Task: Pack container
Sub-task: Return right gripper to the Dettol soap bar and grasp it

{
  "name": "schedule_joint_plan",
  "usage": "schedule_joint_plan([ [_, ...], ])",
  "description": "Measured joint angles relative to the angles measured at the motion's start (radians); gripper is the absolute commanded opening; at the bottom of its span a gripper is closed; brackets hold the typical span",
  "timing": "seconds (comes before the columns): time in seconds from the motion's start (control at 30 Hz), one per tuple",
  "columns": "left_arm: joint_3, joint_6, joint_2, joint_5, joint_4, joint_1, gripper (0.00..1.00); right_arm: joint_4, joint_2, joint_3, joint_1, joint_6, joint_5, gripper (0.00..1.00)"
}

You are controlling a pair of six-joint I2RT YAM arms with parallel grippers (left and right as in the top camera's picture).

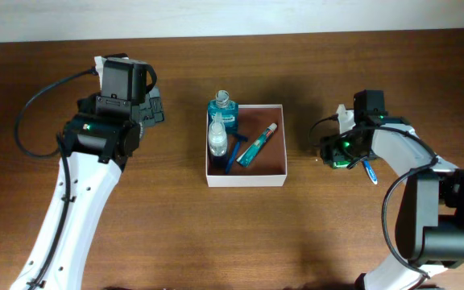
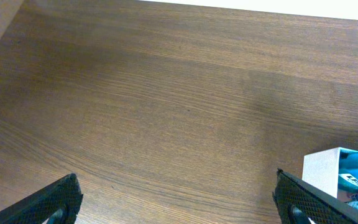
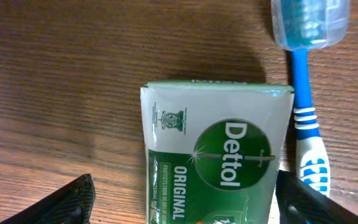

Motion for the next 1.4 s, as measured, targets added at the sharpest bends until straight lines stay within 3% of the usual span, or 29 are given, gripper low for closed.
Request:
schedule_joint_plan([
  [0.57, 0.000, 0.000, 0.000, 0.000, 0.000, 0.000, 0.99, 0.018, 0.027, 0.002, 0.000, 0.000, 0.008, 0.79],
  [0.83, 0.000, 0.000, 0.000, 0.000, 0.000, 0.000, 1.00, 0.019, 0.032, 0.007, 0.000, -0.002, 0.024, 0.69],
  [1.0, 0.000, 0.000, 0.000, 0.000, 0.000, 0.000, 0.99, 0.019, 0.034, 0.009, 0.000, 0.000, 0.029, 0.50],
  [1.2, 0.000, 0.000, 0.000, 0.000, 0.000, 0.000, 0.99, 0.000, 0.038, 0.017, 0.000, -0.001, 0.029, 0.39],
  [1.4, 0.000, 0.000, 0.000, 0.000, 0.000, 0.000, 0.99, -0.080, 0.045, 0.047, 0.000, 0.000, 0.022, 0.39],
])
